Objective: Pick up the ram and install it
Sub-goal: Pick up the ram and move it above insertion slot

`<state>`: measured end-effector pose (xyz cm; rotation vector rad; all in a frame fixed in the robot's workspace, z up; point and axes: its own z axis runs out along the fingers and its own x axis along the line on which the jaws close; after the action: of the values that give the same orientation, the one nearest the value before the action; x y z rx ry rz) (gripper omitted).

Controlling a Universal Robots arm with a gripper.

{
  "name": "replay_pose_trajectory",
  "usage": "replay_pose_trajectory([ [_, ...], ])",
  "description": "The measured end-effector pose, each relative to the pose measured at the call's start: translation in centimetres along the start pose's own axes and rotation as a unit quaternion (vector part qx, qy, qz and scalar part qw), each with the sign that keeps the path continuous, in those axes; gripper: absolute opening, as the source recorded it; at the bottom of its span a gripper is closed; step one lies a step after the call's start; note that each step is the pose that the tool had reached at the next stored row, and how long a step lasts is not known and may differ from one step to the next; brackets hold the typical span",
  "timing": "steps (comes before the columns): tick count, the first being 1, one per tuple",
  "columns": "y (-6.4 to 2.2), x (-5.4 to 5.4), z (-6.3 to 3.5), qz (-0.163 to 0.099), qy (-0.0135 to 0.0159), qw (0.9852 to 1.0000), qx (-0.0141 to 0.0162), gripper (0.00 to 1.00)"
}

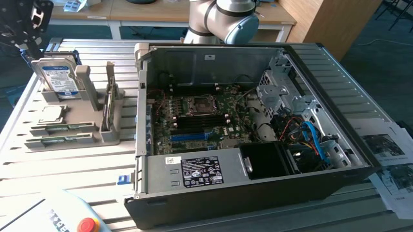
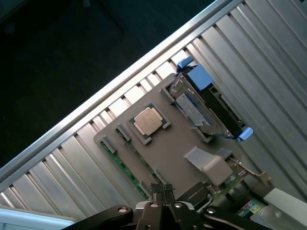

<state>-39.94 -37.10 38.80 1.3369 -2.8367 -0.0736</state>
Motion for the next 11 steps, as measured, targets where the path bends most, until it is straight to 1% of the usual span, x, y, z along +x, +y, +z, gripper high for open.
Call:
replay_pose_trajectory([
  [3,0.0,0.0,0.0,-0.018,0.0008,0.9998,-0.0003,0.1],
  [6,0.0,0.0,0.0,-0.035,0.0016,0.9994,-0.0006,0.1],
  [8,-0.01,0.0,0.0,-0.048,0.0022,0.9988,-0.0007,0.1],
  [11,-0.01,0.0,0.0,-0.068,0.0031,0.9977,-0.001,0.1],
])
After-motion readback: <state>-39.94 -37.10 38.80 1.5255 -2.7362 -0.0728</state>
